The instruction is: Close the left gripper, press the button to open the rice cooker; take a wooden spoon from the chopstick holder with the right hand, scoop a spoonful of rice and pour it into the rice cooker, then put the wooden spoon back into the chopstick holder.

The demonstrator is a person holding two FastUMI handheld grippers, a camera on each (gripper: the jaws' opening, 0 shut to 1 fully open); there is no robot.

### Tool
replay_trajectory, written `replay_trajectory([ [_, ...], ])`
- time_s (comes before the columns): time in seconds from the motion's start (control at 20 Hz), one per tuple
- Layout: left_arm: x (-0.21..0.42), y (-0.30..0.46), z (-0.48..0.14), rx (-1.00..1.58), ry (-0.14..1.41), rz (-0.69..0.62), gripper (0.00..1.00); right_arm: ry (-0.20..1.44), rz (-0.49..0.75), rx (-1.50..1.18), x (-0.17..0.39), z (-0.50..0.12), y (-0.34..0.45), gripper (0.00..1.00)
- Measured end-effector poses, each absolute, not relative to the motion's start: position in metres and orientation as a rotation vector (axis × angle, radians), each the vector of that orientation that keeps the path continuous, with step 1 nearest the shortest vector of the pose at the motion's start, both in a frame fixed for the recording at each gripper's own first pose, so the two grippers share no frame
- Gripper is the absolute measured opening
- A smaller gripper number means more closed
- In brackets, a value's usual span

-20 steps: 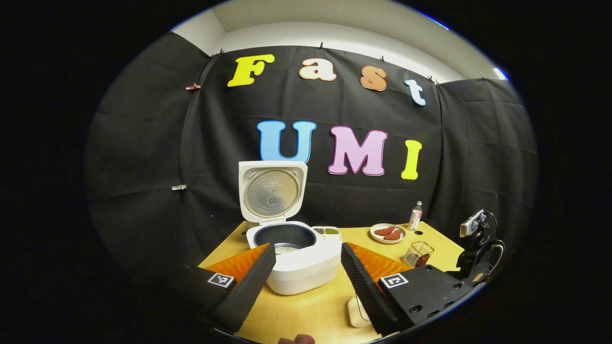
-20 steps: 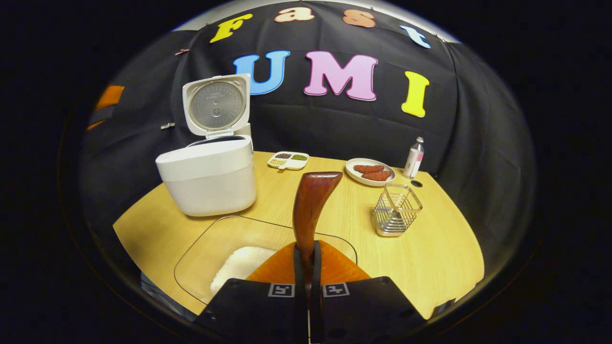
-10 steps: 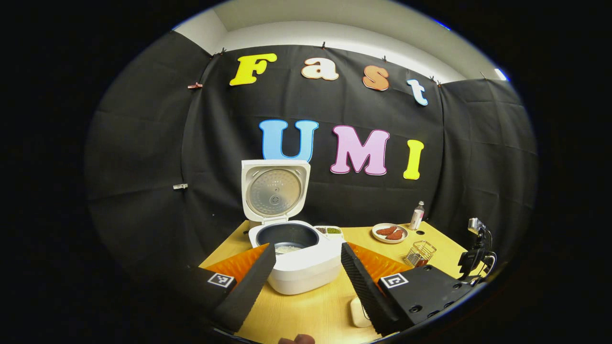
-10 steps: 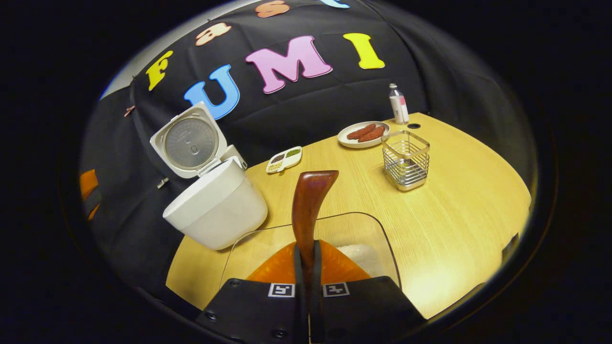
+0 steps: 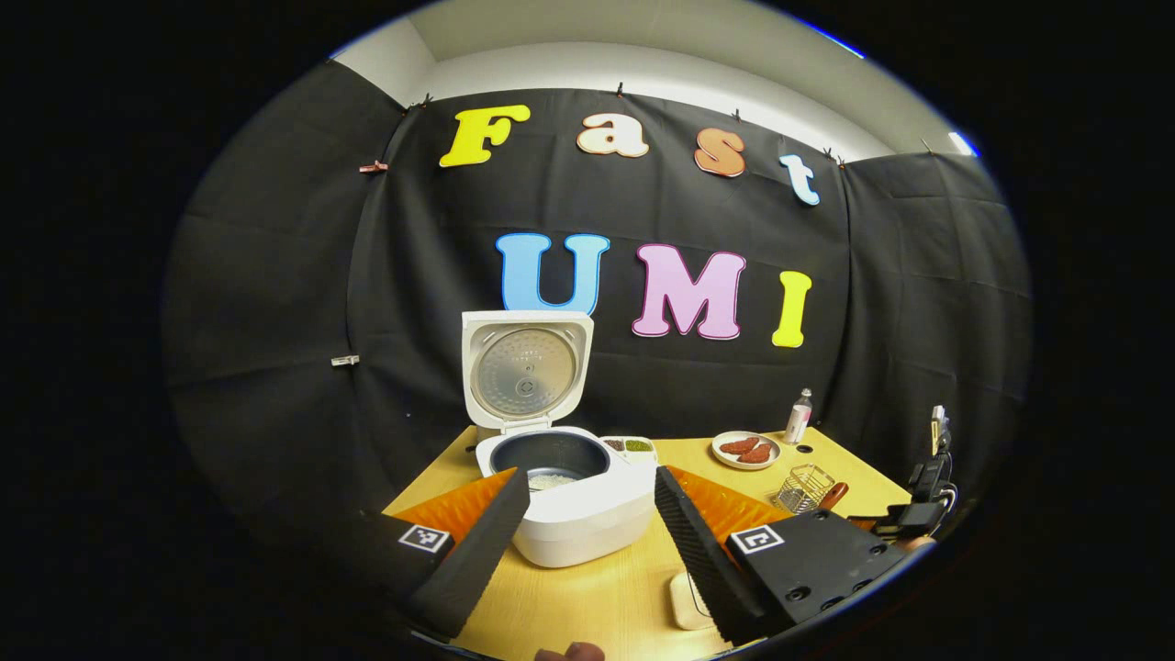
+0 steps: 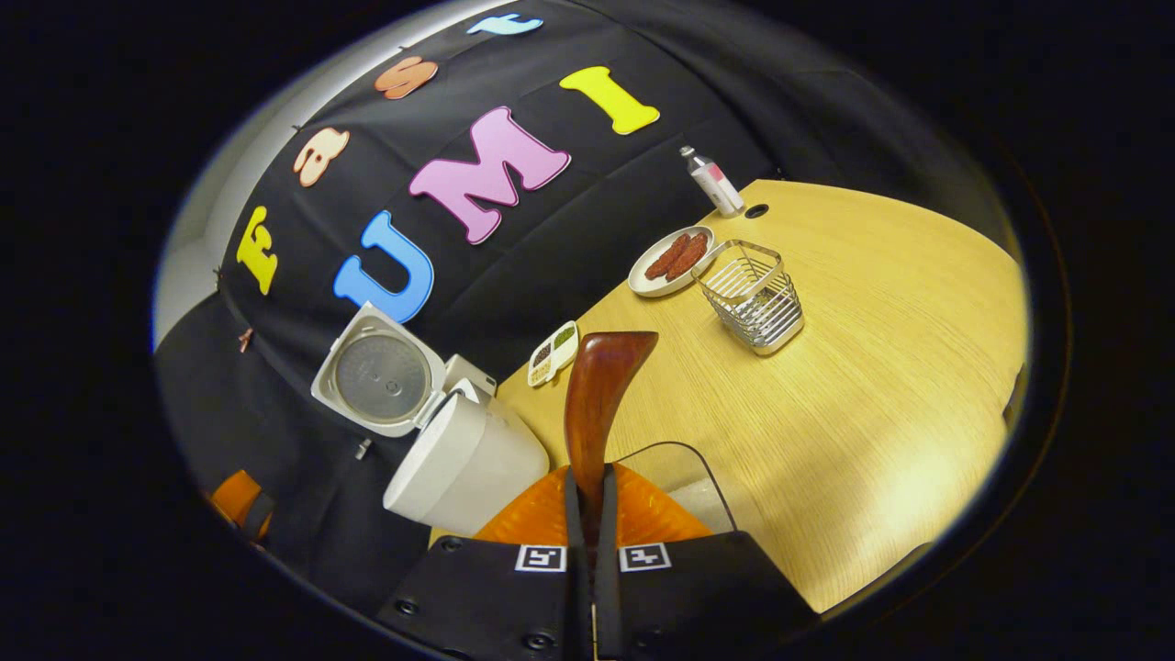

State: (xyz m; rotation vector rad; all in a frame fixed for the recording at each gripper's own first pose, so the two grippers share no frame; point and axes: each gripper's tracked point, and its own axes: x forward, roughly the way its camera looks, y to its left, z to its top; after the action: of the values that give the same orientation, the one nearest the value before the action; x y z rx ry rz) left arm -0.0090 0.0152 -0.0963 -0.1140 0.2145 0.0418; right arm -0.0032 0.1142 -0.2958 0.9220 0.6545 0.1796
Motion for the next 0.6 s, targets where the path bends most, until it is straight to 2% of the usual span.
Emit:
replay_trajectory([
  [0.3, -0.01, 0.015, -0.093, -0.119, 0.207, 0.045, 0.95, 0.63, 0.195, 1.018, -0.005, -0.259, 0.101, 0.06],
  [0.6, -0.016, 0.018, -0.093, -0.123, 0.204, 0.061, 0.95, 0.552, 0.208, 1.069, 0.017, -0.191, 0.1, 0.06],
])
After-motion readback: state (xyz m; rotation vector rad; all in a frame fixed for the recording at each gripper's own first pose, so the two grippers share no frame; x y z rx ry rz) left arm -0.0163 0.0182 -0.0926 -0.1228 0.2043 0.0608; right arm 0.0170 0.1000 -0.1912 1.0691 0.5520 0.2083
